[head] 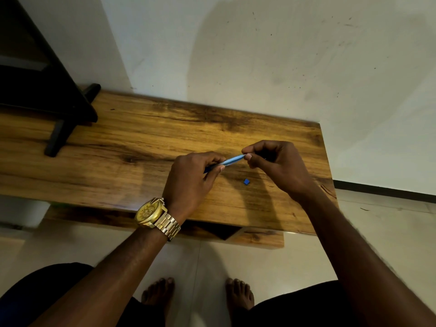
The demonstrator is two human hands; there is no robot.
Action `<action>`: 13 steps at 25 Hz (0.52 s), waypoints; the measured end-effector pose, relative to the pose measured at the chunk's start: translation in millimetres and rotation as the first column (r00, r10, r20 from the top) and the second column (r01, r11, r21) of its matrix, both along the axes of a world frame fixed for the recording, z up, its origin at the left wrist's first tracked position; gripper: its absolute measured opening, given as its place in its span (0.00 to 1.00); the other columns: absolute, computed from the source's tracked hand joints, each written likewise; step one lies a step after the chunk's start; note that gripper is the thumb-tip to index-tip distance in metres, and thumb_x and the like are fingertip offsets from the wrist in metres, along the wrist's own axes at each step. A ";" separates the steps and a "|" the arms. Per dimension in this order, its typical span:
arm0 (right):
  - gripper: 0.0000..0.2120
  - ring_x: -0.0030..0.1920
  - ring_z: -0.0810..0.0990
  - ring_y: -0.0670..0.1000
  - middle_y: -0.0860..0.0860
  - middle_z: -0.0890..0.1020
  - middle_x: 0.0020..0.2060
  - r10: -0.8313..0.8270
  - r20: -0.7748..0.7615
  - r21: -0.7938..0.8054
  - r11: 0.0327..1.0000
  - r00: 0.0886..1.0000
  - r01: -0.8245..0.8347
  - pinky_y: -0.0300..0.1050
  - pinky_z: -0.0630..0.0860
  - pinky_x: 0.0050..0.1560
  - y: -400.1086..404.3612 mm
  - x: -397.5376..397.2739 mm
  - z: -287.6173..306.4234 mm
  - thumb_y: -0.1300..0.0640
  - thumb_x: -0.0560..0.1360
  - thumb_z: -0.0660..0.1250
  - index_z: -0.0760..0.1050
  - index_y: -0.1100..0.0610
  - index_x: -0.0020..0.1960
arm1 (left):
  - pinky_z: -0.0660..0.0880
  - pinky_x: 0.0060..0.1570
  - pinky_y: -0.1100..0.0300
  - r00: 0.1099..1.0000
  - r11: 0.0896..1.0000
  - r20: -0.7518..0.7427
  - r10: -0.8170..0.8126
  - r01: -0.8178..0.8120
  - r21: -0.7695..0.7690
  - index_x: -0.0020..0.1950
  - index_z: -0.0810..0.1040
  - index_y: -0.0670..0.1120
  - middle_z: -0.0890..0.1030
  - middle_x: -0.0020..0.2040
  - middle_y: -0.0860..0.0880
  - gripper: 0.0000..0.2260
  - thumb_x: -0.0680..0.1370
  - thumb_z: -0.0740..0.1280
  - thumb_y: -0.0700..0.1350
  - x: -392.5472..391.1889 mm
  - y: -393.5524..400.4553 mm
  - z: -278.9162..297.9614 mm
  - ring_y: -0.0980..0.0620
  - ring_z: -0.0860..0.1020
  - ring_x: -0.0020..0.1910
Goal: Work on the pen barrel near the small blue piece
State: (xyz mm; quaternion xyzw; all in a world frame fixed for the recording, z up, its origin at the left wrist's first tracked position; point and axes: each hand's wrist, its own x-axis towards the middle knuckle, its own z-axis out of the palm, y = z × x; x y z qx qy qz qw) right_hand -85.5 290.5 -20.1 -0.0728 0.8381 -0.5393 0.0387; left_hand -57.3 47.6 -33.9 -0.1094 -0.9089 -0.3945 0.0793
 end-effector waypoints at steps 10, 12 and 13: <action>0.12 0.47 0.87 0.52 0.63 0.88 0.49 -0.062 0.090 -0.290 0.953 0.994 0.086 0.48 0.86 0.53 -9.6 -0.3 1.7 0.60 0.83 0.73 0.84 0.58 0.65 | 0.83 0.47 0.67 0.985 0.955 0.169 0.031 -0.079 0.285 0.59 0.89 0.52 0.90 0.49 0.57 0.08 0.81 0.76 0.49 -1.3 5.9 1.5 0.62 0.88 0.47; 0.12 0.47 0.89 0.51 0.57 0.90 0.47 -0.136 0.091 -0.150 0.978 0.987 0.148 0.52 0.88 0.55 -8.2 0.0 1.8 0.57 0.83 0.74 0.84 0.55 0.65 | 0.83 0.45 0.69 0.981 0.948 0.178 0.074 -0.124 0.291 0.56 0.90 0.53 0.89 0.47 0.60 0.06 0.80 0.77 0.49 -1.8 4.6 1.3 0.64 0.87 0.45; 0.10 0.47 0.90 0.51 0.54 0.90 0.46 -0.181 0.075 -0.058 0.981 0.981 0.185 0.53 0.88 0.55 -5.3 0.1 1.1 0.55 0.82 0.74 0.85 0.54 0.63 | 0.81 0.43 0.71 0.981 0.961 0.164 0.102 -0.140 0.240 0.55 0.91 0.53 0.88 0.45 0.62 0.05 0.79 0.78 0.49 -1.7 3.2 0.0 0.66 0.86 0.43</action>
